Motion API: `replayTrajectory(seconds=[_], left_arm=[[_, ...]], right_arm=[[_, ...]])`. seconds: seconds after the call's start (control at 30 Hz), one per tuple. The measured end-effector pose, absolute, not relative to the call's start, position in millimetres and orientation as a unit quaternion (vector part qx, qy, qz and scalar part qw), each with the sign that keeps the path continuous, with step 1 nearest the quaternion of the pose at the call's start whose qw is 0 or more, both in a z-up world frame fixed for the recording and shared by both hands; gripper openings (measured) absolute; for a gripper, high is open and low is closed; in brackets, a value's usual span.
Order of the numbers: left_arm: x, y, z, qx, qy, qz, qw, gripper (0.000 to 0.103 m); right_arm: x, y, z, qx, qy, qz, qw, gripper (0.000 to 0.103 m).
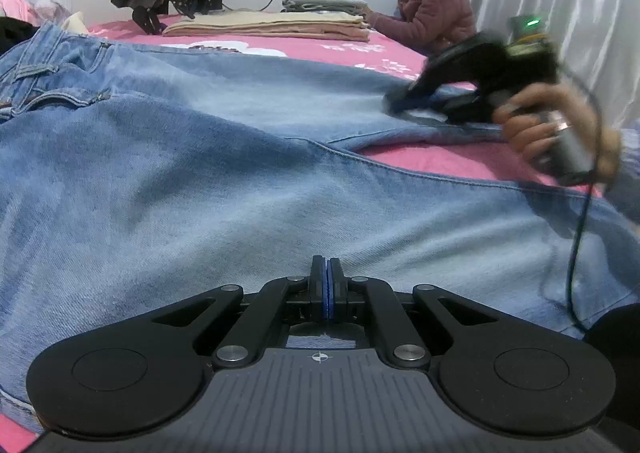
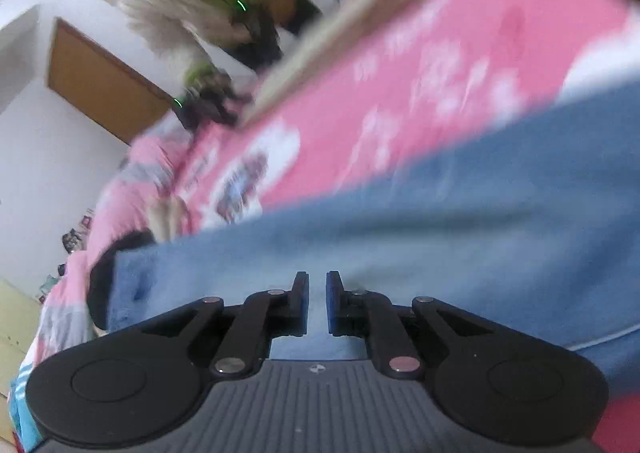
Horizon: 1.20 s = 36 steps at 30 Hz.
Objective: Fold clothes
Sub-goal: 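Hold the folded jeans with the left tool while the right tool closes beside it, then open the left tool and release the jeans near the fly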
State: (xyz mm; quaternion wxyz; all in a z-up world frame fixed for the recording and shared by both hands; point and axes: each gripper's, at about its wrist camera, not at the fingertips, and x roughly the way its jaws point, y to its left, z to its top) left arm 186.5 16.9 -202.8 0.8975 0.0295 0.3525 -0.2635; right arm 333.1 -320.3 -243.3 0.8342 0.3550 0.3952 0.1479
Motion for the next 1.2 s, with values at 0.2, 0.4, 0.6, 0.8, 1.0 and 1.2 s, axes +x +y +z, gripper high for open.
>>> replayTrajectory(seconds=[0.2,0.4,0.6,0.8,1.0,1.2], left_arm=[[188.7,26.5,-206.4,-0.005,0.351,-0.272,0.896,0.004],[189.2,29.4,-208.7,-0.018,0.348,-0.278,0.895,0.004],[189.5,26.4,-199.8,-0.012,0.363,-0.262,0.894,0.004],[169.3,49.5,-182.6,-0.022,0.343,-0.199,0.918,0.004],[179.7,136.4,-218.4,-0.192,0.357,-0.154,0.901,0.005],[161.4,120.7,-224.7,-0.187,0.314,-0.113,0.924,0.004]], right_arm=[[309.1,-421.4,-233.4,0.297,0.342,0.001,0.891,0.0],[252.0,-518.1,-216.6,0.17,0.374,-0.192,0.891,0.011],[172.5,-469.6,-180.2,0.148,0.349,-0.093,0.921,0.012],[114.3,-401.3,-193.0,0.136,0.349,0.036,0.926,0.023],[65.9,-430.8,-207.6,0.179,0.342,-0.026,0.922,0.023],[42.4,-436.4,-223.8,0.173,0.351,-0.033,0.92,0.017]])
